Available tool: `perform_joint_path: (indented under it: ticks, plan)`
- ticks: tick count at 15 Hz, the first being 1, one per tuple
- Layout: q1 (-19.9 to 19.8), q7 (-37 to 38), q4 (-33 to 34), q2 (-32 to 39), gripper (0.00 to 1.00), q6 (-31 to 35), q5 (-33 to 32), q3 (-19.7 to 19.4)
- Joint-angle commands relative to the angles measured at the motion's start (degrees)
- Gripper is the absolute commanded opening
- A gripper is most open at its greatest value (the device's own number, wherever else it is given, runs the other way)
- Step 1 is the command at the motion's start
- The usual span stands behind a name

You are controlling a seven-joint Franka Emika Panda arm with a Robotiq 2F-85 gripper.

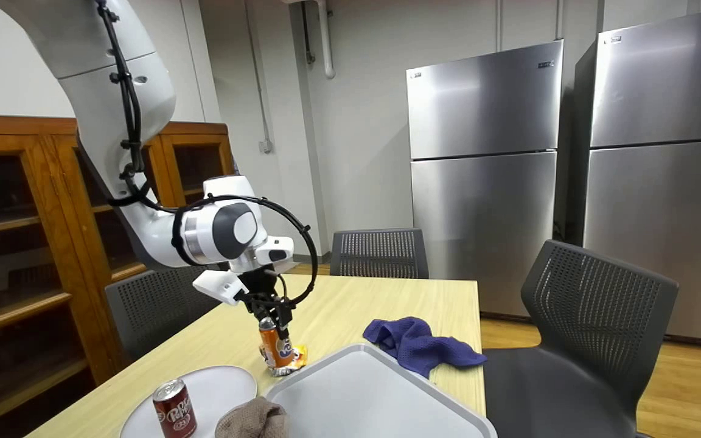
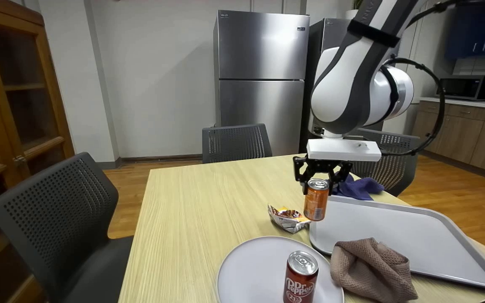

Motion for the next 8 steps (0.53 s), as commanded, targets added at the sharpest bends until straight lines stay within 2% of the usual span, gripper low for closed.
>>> perform_joint_path:
  ticks: [1,8]
  plan:
    - [0.2,5.6,0.7,-1.4,0.38,-3.7,-2.0,-2.6]
    - [-4.1,9.2,2.9,0.2,0.38,-6.3,-0.1,-3.3]
